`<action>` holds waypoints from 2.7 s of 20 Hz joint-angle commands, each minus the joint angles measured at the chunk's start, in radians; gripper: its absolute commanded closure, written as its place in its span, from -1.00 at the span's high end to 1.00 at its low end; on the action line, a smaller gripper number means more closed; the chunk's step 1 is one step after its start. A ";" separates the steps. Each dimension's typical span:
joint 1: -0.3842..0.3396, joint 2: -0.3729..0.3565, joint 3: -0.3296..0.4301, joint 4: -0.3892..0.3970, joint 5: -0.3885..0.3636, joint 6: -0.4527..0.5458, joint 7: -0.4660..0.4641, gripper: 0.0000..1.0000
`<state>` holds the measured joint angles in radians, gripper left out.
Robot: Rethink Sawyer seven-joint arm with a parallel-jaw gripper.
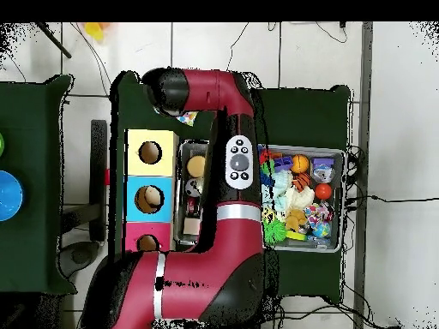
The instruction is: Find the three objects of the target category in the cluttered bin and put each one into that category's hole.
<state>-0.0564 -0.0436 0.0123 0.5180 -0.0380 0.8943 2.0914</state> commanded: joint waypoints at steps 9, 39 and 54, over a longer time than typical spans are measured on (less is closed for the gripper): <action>-0.037 0.038 0.098 0.086 -0.032 0.036 -0.222 1.00; -0.037 0.096 0.126 0.089 -0.038 -0.010 -0.192 1.00; -0.036 0.126 0.137 0.069 -0.038 -0.003 -0.194 1.00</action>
<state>-0.0657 0.0472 0.0533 0.5190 -0.0460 0.8941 2.0914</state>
